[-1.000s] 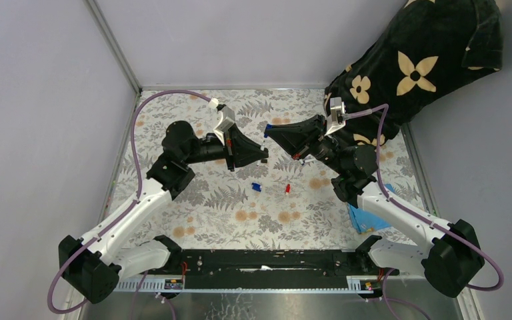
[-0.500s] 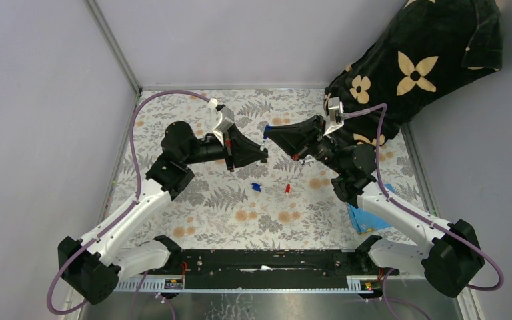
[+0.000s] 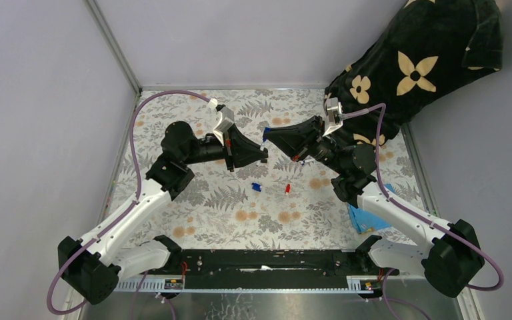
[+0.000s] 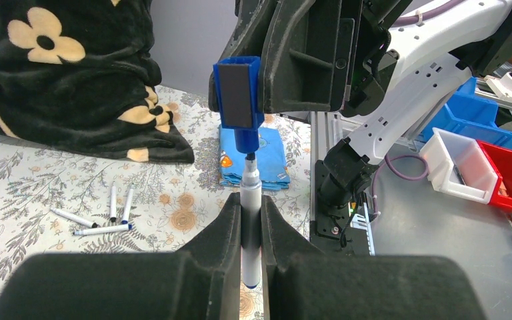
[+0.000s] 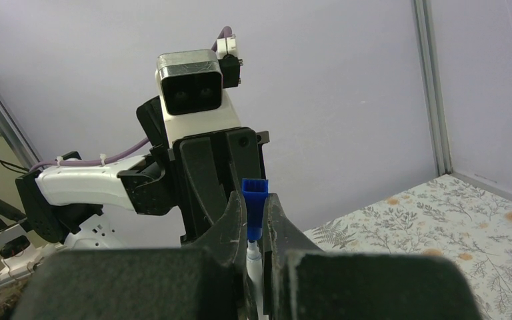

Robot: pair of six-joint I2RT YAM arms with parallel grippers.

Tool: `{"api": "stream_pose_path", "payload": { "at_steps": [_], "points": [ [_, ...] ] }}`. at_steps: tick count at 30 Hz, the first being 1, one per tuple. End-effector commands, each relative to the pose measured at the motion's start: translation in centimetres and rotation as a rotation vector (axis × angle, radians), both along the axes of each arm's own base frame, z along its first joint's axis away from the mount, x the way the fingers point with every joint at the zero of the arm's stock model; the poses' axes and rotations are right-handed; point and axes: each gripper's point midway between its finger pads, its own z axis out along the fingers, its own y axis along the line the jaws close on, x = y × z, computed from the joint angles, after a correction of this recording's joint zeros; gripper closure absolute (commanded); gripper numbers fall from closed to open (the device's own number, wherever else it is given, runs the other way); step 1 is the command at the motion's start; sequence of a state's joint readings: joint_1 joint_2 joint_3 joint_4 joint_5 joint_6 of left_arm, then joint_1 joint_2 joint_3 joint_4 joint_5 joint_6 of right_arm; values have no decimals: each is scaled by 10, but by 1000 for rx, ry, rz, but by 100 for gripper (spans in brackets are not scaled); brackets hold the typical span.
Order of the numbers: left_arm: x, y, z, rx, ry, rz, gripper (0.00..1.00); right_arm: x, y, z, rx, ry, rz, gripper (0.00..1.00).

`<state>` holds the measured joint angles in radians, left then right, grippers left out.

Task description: Insert the pens into the pen caps

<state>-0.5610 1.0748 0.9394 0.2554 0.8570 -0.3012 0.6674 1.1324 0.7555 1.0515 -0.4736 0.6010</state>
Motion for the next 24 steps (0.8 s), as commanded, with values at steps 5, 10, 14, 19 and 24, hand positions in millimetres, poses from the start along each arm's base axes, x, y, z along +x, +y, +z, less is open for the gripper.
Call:
{"api": "stream_pose_path", "payload": {
  "at_steps": [5,10,14,19,24],
  "points": [
    [-2,1,9,-29,-49,1,100,-9,-2,18,29,-53,27,100],
    [-1,1,9,-29,-48,6,100,-9,-1,14,17,-46,35,100],
    [-1,1,10,-31,-49,11,100,-9,1,11,6,-41,37,100],
    [0,1,10,-30,-49,15,100,-7,2,6,-7,-32,40,100],
    [2,1,9,-30,-45,26,100,-7,3,3,-16,-27,46,100]
  ]
}}
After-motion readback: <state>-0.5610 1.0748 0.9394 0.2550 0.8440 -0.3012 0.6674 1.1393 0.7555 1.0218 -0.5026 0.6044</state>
